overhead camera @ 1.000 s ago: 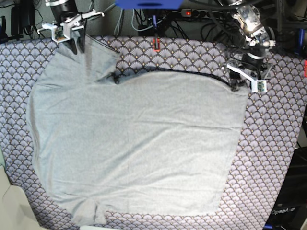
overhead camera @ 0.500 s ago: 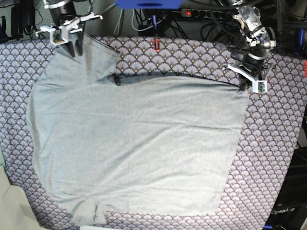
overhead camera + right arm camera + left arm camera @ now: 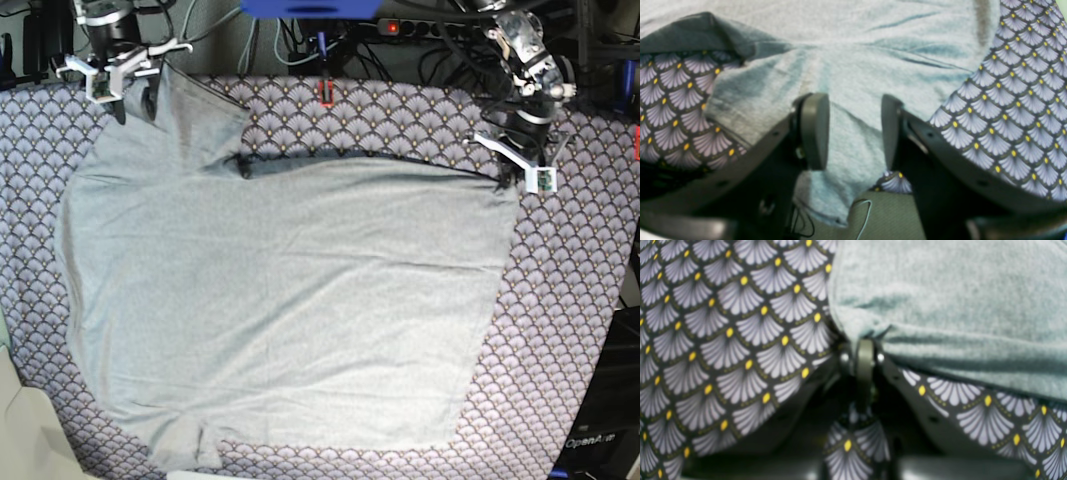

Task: Fold the T-shirt properly
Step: 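Grasp the shirt's shoulder edge with both grippers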

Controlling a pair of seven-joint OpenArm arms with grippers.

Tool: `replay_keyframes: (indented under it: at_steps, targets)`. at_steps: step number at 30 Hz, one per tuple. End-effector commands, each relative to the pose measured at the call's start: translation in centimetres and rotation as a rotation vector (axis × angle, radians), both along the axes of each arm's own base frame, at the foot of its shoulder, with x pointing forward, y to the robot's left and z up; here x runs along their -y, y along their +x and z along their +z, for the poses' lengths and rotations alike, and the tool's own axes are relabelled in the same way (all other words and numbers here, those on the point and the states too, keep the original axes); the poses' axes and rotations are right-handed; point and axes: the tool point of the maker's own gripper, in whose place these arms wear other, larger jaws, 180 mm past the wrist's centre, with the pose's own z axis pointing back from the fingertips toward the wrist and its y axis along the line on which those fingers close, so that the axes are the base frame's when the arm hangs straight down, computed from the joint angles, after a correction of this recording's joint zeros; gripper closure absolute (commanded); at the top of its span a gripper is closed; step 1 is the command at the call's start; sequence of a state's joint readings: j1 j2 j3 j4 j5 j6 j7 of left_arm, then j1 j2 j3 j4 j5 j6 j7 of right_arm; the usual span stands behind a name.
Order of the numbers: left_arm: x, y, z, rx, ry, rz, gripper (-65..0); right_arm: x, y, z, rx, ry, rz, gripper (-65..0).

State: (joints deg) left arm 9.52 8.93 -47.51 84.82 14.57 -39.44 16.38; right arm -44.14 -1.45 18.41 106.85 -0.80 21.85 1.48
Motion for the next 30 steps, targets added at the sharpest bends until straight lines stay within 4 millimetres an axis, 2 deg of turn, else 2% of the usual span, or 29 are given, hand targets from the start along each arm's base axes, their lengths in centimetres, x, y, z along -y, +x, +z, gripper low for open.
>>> replay_keyframes:
  at_steps: [1, 5, 7, 10, 22, 30]
  targets:
    - [0.1, -0.3, -0.2, -0.026, 0.008, -0.014, 0.0, 0.0, -0.1, 0.3, 0.017, 0.014, -0.005, -27.4]
    - [0.1, -0.3, -0.2, -0.026, 0.008, -0.014, 0.0, 0.1, -0.4, -0.7, 0.008, 0.13, -0.054, -27.4]
    - [0.1, -0.4, -0.3, -0.029, 0.009, -0.014, 0.0, 0.8, -0.6, -1.2, -0.017, 0.162, -0.073, -27.4]
    - [0.1, -0.3, -0.2, -0.028, 0.01, -0.014, 0.0, 1.0, -0.4, -1.7, -0.062, 0.191, -0.049, -27.4]
    - [0.1, -0.4, -0.3, -0.03, 0.009, -0.014, 0.0, 5.6, 1.5, -1.5, -0.127, 0.134, -0.108, -27.5]
    - [0.1, -0.4, -0.3, -0.03, 0.009, -0.014, 0.0, 5.6, 1.0, -4.1, -0.203, 0.173, -0.131, -27.5]
